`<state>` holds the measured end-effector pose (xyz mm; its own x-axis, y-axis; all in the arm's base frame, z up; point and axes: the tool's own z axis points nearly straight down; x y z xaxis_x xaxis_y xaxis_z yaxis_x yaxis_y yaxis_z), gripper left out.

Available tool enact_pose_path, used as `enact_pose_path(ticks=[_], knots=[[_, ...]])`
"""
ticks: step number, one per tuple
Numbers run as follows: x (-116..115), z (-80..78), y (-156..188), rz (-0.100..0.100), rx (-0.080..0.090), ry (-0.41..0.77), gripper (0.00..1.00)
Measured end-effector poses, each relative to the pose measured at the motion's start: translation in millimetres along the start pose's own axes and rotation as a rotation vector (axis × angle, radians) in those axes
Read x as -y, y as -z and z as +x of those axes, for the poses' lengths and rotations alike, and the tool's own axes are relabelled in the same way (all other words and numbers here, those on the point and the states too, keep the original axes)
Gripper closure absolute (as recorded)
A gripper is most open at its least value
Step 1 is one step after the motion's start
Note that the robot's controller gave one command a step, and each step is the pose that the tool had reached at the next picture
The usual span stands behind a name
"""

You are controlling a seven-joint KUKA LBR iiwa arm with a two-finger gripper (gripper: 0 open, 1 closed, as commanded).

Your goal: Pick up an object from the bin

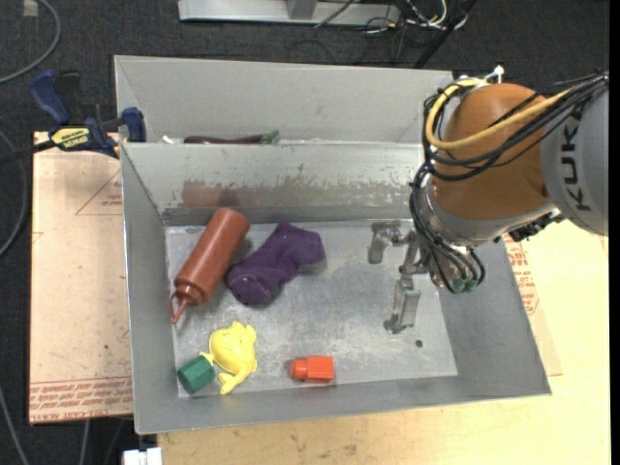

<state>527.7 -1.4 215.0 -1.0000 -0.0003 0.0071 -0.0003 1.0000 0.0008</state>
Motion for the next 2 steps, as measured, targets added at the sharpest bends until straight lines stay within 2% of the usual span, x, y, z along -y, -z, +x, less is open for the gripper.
enact_pose_path(ticks=[1,2], knots=[[0.0,-1.2,4.4,0.000,0.008,0.000,0.00],[-16.8,-2.3,-13.5,0.002,0.014,0.055,0.00]])
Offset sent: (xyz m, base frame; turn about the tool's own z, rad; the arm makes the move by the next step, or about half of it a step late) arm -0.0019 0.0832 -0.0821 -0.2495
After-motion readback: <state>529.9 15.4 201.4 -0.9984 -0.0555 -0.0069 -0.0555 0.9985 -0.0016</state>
